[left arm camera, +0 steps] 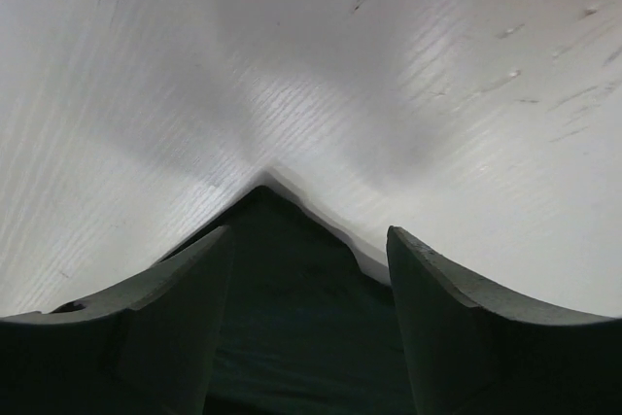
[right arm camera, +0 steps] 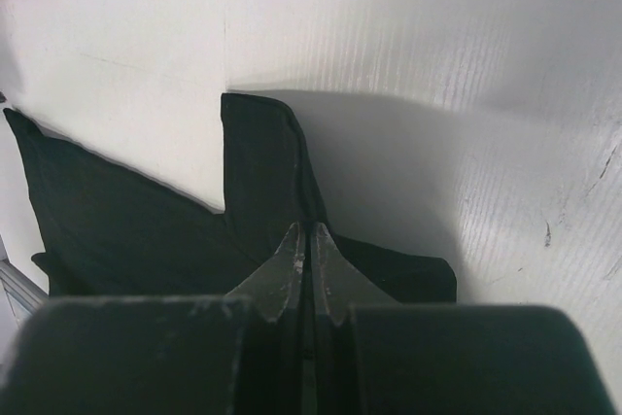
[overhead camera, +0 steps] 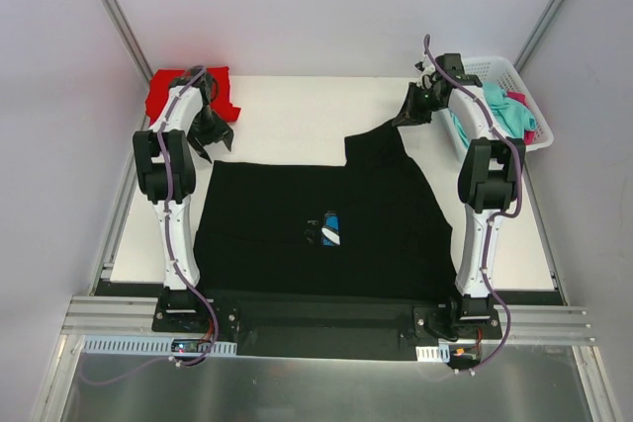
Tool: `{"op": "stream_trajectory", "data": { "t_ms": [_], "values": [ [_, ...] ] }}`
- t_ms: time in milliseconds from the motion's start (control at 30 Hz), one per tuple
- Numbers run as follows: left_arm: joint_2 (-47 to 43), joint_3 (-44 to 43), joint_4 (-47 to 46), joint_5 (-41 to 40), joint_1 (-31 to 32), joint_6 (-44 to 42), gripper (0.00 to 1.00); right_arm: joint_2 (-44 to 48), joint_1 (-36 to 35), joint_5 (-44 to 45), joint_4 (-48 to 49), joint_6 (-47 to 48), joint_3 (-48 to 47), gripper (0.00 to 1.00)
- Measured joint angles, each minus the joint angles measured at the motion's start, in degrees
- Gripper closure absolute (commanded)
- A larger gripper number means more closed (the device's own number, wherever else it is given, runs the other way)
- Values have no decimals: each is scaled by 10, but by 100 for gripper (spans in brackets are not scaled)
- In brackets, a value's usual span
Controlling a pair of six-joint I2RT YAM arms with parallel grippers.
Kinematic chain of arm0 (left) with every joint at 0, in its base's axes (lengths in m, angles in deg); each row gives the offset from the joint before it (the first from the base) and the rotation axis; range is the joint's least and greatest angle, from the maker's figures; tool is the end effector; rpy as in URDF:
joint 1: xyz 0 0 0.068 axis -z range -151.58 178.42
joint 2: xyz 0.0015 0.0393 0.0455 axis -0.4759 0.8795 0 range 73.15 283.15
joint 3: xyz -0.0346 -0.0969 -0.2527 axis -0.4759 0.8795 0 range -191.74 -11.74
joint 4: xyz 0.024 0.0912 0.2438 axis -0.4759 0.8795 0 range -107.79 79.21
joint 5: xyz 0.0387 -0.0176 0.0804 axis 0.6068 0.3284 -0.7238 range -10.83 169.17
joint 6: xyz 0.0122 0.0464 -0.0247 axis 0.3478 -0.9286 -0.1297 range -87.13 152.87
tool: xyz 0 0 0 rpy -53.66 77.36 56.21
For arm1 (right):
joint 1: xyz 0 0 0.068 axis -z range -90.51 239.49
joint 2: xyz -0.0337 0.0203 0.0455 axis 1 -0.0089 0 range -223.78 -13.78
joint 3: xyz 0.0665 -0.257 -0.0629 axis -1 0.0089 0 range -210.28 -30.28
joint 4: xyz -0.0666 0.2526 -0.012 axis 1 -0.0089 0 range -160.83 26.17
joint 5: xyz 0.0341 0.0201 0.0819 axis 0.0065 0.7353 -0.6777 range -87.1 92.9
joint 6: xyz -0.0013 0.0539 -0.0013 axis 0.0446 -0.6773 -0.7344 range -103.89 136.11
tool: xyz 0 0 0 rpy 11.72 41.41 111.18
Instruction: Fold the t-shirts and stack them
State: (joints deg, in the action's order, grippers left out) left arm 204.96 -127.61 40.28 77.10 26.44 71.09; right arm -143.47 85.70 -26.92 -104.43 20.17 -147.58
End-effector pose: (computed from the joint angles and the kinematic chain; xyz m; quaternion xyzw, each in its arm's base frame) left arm 0.4779 0.0178 0.1953 -0.3425 0.9290 -0.0262 0.1378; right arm 0.5017 0.0510 0.2389 -0.1442 0.9086 0.2433 0.3073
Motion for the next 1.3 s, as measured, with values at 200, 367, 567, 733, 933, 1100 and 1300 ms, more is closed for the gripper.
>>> {"op": "stream_trajectory", "data": {
  "t_ms": [200, 367, 567, 733, 933, 1100, 1300],
  "values": [
    [23, -1, 35, 0, 0, -11, 41, 2, 4, -5, 0, 0, 0, 99],
    [24, -2, 51, 1, 0, -16, 54, 2, 7, -7, 0, -2, 0, 99],
    [29, -3, 59, 0, 0, -22, 55, 7, 7, -11, 3, -2, 9, 99],
    [34, -3, 61, 0, 0, -27, 55, 14, 7, -16, 6, -3, 26, 99],
    [38, -7, 65, 1, 0, -27, 49, 18, 10, -22, 10, -4, 28, 99],
    [38, -21, 69, 1, 0, -26, 47, 18, 12, -24, 9, -4, 28, 99],
    [41, -54, 72, 1, 0, -25, 46, 18, 13, -27, 9, -4, 28, 99]
  ]
}}
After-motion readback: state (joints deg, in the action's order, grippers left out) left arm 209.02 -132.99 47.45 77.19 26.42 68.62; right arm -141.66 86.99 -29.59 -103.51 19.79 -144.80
